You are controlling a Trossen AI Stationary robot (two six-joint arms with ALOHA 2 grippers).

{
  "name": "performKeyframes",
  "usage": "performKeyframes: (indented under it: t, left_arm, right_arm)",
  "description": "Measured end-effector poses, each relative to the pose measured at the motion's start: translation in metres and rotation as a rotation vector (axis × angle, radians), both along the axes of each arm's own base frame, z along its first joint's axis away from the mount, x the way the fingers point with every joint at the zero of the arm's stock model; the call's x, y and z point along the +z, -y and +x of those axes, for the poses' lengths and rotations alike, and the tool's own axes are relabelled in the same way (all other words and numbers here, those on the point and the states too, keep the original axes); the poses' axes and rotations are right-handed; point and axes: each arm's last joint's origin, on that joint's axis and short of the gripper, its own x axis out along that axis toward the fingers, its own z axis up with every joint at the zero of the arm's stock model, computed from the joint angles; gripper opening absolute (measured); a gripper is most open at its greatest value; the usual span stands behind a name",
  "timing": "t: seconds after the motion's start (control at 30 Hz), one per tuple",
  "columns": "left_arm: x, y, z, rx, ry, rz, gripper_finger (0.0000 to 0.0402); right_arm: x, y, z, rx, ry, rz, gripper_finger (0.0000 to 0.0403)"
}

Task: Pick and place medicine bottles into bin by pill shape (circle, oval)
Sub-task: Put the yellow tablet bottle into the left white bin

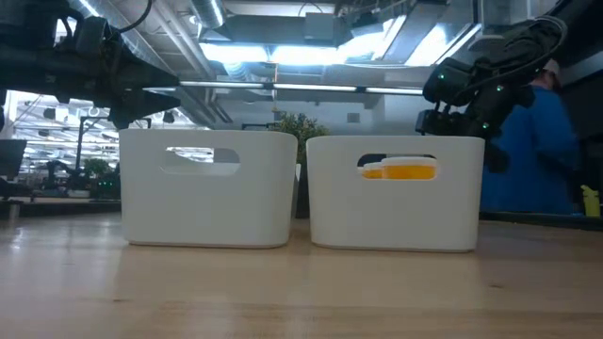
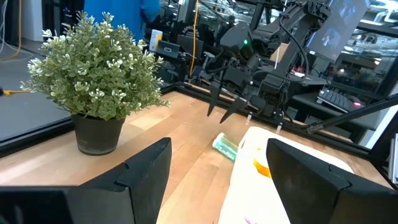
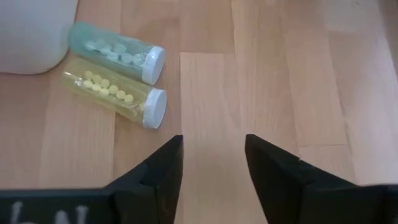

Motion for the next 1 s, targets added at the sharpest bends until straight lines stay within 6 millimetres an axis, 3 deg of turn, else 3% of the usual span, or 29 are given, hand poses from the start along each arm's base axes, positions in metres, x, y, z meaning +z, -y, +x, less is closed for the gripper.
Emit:
performKeyframes:
  t: [0.43,0.7,1.0]
  left_arm:
    - [0.000,0.000,0.000,0.000,-0.001,0.000,0.0255]
    - [0.000,0.000,0.000,0.000,0.000,0.000,0.0255]
    - [0.000,0.000,0.000,0.000,0.000,0.000,0.0255]
  right_arm:
    - [0.000,-0.005,0.003,0.040,0.010,0.005,0.0324]
    - [-0.016,-0.016,0.013,0.223,-0.042,0.016,0.0330]
    - [-0.032,-0.013,0.028,0.289,-0.017,-0.041,0.0330]
